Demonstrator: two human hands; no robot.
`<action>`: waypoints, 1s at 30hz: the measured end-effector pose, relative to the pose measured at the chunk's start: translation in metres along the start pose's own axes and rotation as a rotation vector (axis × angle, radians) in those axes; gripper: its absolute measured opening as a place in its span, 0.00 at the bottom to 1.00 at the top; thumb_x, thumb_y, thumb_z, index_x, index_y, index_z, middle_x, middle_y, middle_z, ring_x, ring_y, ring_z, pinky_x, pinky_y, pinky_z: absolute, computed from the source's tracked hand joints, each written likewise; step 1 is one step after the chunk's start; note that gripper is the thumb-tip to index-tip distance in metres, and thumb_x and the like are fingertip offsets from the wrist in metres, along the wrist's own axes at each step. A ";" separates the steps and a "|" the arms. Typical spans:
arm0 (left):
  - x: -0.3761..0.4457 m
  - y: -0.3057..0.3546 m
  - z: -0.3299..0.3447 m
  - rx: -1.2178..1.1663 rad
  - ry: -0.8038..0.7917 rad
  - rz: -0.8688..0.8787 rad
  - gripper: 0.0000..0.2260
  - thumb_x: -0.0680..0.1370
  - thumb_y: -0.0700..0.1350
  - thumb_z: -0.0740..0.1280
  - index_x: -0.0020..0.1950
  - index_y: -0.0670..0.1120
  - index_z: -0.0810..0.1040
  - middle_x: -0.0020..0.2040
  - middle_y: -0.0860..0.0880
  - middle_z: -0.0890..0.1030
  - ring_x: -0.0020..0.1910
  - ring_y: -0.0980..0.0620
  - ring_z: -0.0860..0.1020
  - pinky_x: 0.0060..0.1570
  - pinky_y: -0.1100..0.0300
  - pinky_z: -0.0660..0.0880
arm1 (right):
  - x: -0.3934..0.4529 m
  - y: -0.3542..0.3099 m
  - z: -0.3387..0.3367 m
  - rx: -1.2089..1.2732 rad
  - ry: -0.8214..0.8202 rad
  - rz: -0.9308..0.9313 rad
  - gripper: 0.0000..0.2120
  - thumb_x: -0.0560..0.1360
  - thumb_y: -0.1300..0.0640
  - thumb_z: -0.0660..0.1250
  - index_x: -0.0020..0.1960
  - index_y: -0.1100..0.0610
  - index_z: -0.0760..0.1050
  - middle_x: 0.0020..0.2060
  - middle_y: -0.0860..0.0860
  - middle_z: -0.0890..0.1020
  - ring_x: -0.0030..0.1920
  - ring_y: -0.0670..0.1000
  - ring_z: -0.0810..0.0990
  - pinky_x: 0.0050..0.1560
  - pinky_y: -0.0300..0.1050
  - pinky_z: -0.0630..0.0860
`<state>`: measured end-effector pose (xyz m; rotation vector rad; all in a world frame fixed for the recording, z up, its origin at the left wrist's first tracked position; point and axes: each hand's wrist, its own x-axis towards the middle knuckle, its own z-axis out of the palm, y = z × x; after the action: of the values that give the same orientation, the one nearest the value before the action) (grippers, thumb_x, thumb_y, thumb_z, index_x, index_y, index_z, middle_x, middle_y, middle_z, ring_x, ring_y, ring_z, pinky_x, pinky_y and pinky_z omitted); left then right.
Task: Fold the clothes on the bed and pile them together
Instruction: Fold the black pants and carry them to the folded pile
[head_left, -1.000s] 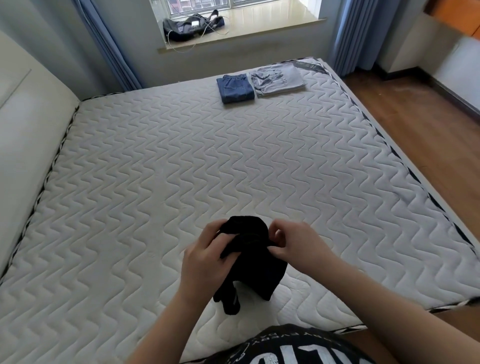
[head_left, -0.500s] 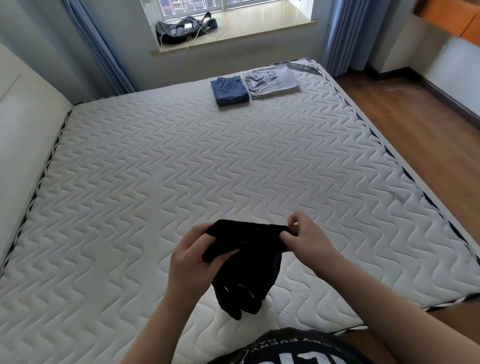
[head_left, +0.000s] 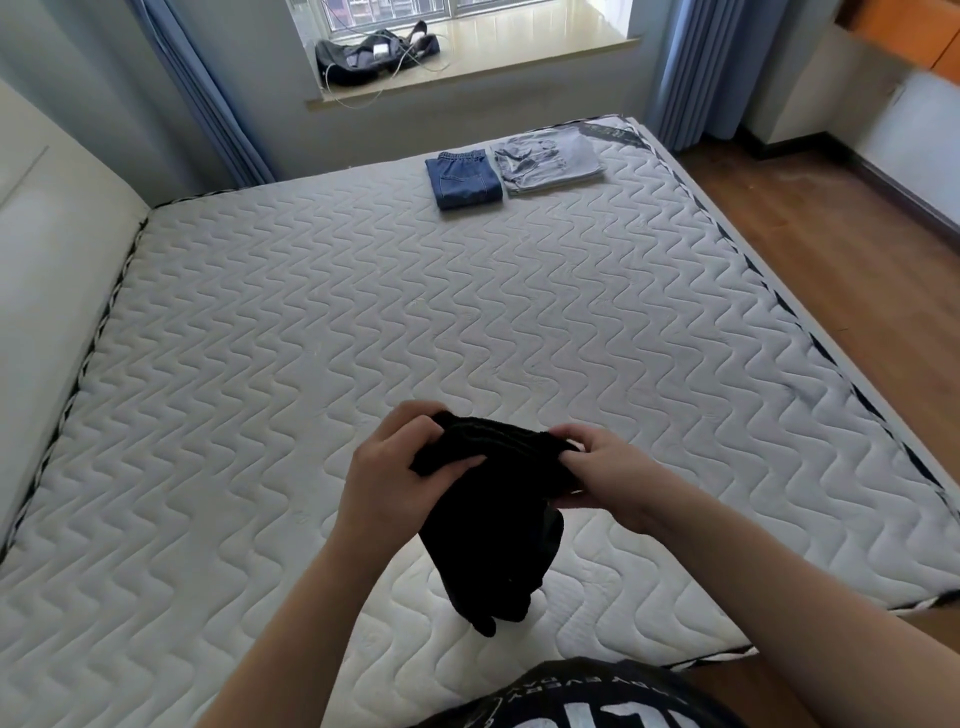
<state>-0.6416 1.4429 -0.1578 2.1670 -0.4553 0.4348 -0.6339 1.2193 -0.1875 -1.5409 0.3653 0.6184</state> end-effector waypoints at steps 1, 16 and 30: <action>0.000 0.000 0.000 -0.012 0.016 -0.012 0.14 0.70 0.50 0.74 0.35 0.42 0.76 0.47 0.54 0.80 0.47 0.60 0.78 0.46 0.69 0.72 | 0.002 -0.003 0.001 -0.019 0.074 -0.051 0.15 0.78 0.67 0.58 0.51 0.51 0.78 0.43 0.52 0.82 0.38 0.44 0.81 0.37 0.39 0.80; 0.014 0.018 0.013 -0.312 0.070 -0.249 0.13 0.71 0.40 0.74 0.49 0.53 0.76 0.50 0.56 0.79 0.52 0.53 0.79 0.40 0.68 0.74 | -0.003 -0.014 -0.032 0.411 -0.327 -0.226 0.27 0.69 0.70 0.58 0.68 0.60 0.73 0.61 0.57 0.79 0.59 0.53 0.79 0.57 0.42 0.76; 0.041 -0.002 -0.019 -0.201 -0.252 -0.249 0.28 0.75 0.38 0.73 0.69 0.62 0.71 0.53 0.56 0.73 0.52 0.56 0.77 0.52 0.70 0.74 | -0.001 -0.044 -0.030 -0.246 0.286 -0.674 0.23 0.60 0.41 0.76 0.52 0.37 0.74 0.46 0.35 0.83 0.48 0.37 0.81 0.48 0.25 0.72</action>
<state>-0.6075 1.4525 -0.1290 2.0554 -0.3425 -0.0220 -0.6048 1.1929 -0.1516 -1.8591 -0.0347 -0.0911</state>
